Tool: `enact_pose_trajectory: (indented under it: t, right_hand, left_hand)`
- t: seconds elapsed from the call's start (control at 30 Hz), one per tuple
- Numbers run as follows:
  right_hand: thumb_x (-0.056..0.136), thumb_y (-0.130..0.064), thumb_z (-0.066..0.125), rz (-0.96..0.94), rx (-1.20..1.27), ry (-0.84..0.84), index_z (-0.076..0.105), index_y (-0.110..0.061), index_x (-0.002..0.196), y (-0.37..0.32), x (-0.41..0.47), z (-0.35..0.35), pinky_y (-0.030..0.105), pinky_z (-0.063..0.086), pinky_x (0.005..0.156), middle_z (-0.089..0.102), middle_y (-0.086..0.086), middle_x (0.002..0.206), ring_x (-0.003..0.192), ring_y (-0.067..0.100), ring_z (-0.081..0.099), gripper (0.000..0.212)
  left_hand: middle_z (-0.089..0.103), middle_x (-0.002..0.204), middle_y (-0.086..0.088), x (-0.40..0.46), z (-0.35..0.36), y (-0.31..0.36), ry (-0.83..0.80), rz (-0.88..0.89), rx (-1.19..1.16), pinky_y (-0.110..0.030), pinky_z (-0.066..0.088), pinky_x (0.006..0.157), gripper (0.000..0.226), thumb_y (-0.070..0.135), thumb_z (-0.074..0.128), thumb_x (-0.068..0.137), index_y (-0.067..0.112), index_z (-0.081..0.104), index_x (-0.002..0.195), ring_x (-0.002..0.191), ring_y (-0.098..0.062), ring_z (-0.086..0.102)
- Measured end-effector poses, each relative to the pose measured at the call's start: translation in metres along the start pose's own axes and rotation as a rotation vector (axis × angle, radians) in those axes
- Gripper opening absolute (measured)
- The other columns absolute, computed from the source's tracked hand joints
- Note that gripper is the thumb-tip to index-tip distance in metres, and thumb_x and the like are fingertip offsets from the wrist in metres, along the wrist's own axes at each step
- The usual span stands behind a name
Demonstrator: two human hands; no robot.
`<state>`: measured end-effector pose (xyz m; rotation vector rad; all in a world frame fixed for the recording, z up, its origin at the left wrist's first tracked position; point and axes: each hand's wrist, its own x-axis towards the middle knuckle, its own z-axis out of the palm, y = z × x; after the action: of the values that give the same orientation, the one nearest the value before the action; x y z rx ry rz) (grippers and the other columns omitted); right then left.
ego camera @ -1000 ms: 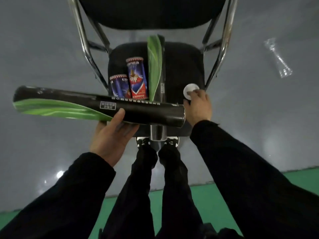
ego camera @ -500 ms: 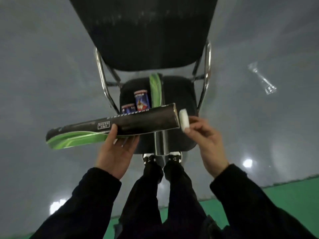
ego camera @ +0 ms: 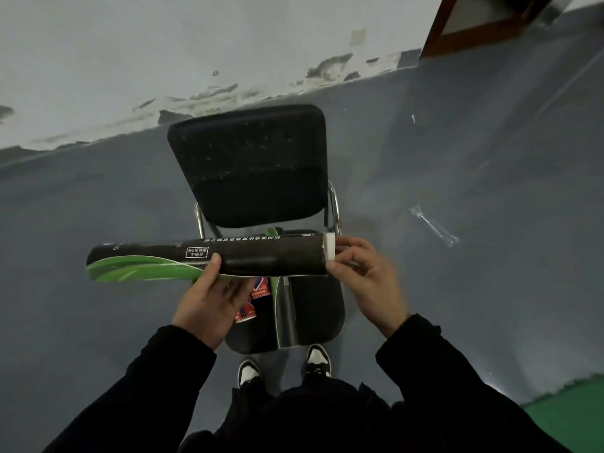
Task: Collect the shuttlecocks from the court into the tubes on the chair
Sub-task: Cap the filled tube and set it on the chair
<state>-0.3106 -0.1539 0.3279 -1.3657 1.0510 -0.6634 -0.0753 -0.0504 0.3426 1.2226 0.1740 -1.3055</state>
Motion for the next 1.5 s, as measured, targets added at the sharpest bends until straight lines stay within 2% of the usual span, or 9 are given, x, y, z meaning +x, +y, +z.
enact_pose_trajectory:
  t: [0.17,0.33,0.57,0.7,0.77,0.97,1.13,1.37,1.5]
  right_hand:
    - [0.092,-0.016,0.072,-0.101,-0.242,-0.085,0.064,-0.022,0.079,-0.016,0.004,-0.006,0.001,0.039,0.091,0.044,-0.017,0.128,0.115,-0.015,0.044,0.016]
    - [0.089,-0.044,0.061,-0.215,-0.356,-0.09,0.062,-0.032,0.077,-0.021,0.007,-0.001,0.014,0.042,0.099,0.043,-0.031,0.137,0.125,-0.011,0.046,0.017]
    - [0.093,-0.032,0.065,-0.19,-0.336,-0.14,0.063,-0.033,0.094,-0.019,0.006,0.0,0.019,0.046,0.102,0.05,-0.027,0.142,0.122,-0.016,0.048,0.002]
    - [0.095,-0.025,0.068,-0.159,-0.191,-0.095,0.043,-0.053,0.13,-0.018,0.0,0.003,0.019,0.048,0.104,0.051,-0.036,0.129,0.122,-0.012,0.05,0.051]
    - [0.1,-0.033,0.059,-0.185,-0.196,-0.099,0.03,-0.057,0.141,-0.017,-0.004,0.009,0.015,0.047,0.102,0.042,-0.029,0.136,0.124,-0.012,0.045,0.056]
    - [0.098,-0.05,0.04,-0.297,-0.134,0.015,0.043,-0.049,0.139,-0.019,-0.005,0.023,0.021,0.044,0.109,0.036,-0.022,0.146,0.135,-0.004,0.038,0.041]
    - [0.099,-0.049,0.029,-0.31,-0.051,0.089,0.036,-0.048,0.139,-0.022,-0.009,0.033,0.018,0.038,0.112,0.036,-0.021,0.149,0.138,0.0,0.038,0.04]
    - [0.101,-0.042,0.035,-0.427,-0.146,0.113,0.037,-0.031,0.138,-0.019,-0.012,0.026,0.019,0.038,0.11,0.036,0.0,0.155,0.14,0.005,0.038,0.039]
    - [0.095,-0.045,0.046,-0.448,-0.242,0.069,0.029,-0.025,0.145,-0.018,-0.015,0.02,0.01,0.041,0.1,0.037,0.002,0.145,0.125,-0.005,0.042,0.057]
  left_hand:
    - [0.073,0.123,-0.017,-0.004,0.004,0.011,-0.031,-0.013,0.01,-0.034,0.063,0.082,0.056,0.035,0.065,0.09,0.011,0.057,0.14,0.11,-0.029,0.073]
    - [0.076,0.116,-0.016,-0.006,0.004,0.018,-0.052,0.006,-0.02,-0.033,0.063,0.079,0.054,0.033,0.066,0.09,0.011,0.058,0.139,0.109,-0.029,0.073]
    - [0.076,0.114,-0.017,-0.008,-0.001,0.019,-0.058,0.028,-0.041,-0.032,0.064,0.077,0.055,0.031,0.067,0.09,0.007,0.057,0.139,0.108,-0.029,0.074]
    - [0.077,0.107,-0.017,-0.011,-0.003,0.017,-0.052,0.017,-0.037,-0.032,0.064,0.074,0.052,0.033,0.069,0.087,0.007,0.06,0.132,0.103,-0.029,0.075]
    - [0.078,0.103,-0.016,-0.014,-0.001,0.014,-0.044,-0.005,-0.047,-0.031,0.064,0.071,0.046,0.032,0.069,0.087,0.007,0.063,0.125,0.099,-0.028,0.076]
    - [0.079,0.1,-0.014,-0.023,0.011,0.006,-0.046,-0.016,-0.097,-0.033,0.065,0.072,0.034,0.031,0.066,0.092,0.007,0.066,0.118,0.095,-0.025,0.077]
    - [0.078,0.103,-0.017,-0.03,0.023,0.001,-0.069,-0.032,-0.123,-0.034,0.065,0.069,0.054,0.031,0.073,0.083,0.008,0.062,0.13,0.098,-0.028,0.076]
    - [0.078,0.098,-0.016,-0.038,0.028,0.0,-0.083,-0.02,-0.081,-0.033,0.064,0.064,0.046,0.031,0.069,0.087,0.007,0.062,0.125,0.094,-0.029,0.077]
    - [0.078,0.097,-0.015,-0.041,0.027,0.0,-0.081,-0.002,-0.063,-0.033,0.064,0.064,0.052,0.031,0.071,0.083,0.006,0.061,0.127,0.095,-0.029,0.077]
